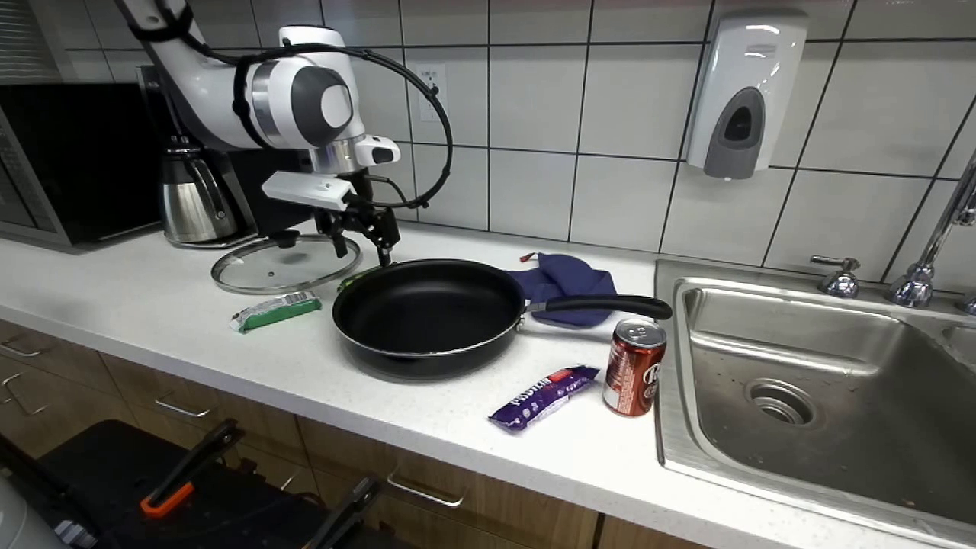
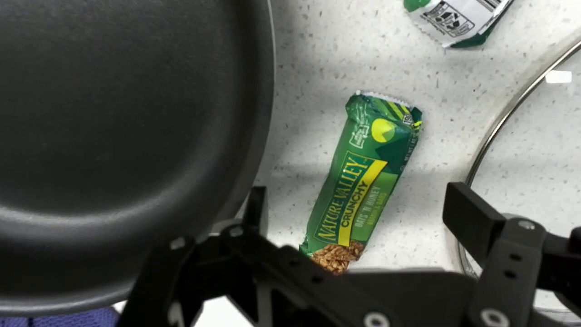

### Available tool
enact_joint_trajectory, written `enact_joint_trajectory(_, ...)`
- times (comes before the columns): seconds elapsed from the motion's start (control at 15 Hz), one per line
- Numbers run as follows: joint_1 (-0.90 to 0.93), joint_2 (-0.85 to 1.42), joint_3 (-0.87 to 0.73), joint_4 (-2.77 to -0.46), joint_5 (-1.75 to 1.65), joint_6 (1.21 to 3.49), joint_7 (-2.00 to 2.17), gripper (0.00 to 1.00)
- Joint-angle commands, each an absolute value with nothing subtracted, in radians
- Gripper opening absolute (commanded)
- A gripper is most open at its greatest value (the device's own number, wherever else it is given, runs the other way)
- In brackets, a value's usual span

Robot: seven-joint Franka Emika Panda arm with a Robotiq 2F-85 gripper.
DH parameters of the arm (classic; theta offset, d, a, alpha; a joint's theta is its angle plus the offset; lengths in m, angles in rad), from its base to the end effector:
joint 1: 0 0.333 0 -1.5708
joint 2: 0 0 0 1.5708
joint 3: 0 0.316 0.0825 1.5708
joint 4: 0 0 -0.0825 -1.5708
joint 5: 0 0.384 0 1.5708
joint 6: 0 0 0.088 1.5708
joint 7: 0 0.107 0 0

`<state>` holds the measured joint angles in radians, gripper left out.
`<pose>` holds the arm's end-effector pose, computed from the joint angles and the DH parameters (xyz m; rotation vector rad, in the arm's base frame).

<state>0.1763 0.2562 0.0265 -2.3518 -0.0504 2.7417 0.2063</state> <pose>0.5164 0.1084 0.2348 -3.1224 -0.0629 -0.2101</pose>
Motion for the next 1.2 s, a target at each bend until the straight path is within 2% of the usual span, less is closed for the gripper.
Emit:
enact_joint_trajectory(0.0,0.155,0.29,0.04,-2.323,-0.024,2.767,0.197,1.0)
enact_joint_trajectory(1.13,0.163,0.391,0.058,-2.243,-0.011,2.774,0.176,1.0)
